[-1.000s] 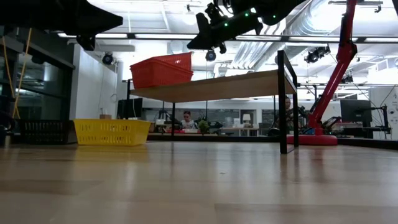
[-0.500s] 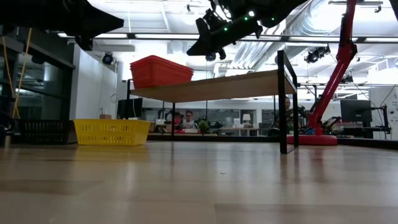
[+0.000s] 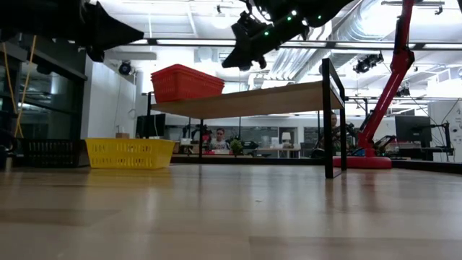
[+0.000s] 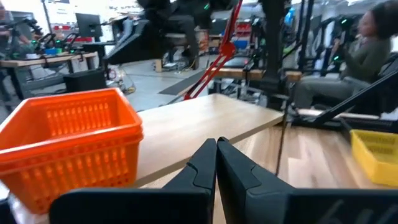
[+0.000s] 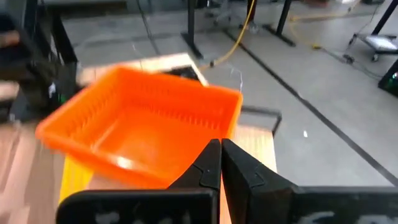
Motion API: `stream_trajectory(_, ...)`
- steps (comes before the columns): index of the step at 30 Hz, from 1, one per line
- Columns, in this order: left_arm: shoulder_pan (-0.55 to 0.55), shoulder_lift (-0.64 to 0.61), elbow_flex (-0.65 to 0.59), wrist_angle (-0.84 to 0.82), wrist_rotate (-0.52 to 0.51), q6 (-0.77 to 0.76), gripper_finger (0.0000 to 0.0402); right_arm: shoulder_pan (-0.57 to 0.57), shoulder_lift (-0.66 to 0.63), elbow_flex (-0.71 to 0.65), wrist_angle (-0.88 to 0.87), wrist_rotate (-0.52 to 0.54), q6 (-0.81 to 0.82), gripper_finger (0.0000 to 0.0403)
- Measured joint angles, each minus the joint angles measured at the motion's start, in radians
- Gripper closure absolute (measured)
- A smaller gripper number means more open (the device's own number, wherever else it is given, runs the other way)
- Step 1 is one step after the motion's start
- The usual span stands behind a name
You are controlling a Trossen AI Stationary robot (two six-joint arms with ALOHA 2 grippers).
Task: Stack baskets on shelf by color
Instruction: Stack the orange bin on top of the orange bin on the shelf
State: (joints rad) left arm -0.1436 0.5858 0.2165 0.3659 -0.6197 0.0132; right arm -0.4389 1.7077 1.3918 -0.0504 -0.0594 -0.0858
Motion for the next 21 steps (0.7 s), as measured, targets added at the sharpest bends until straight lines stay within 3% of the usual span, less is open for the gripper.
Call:
stream_trajectory(8, 0.0, 0.0, 0.0, -0.003, -0.024, -0.009, 0.0401, 0.04, -0.021, 0.0, -0.232, 0.006, -0.035, 0.0403)
stream_trajectory(21, 0.0, 0.0, 0.0, 0.004, -0.024, -0.009, 0.0401, 0.065, 0.056, 0.001, -0.125, 0.068, -0.045, 0.0403)
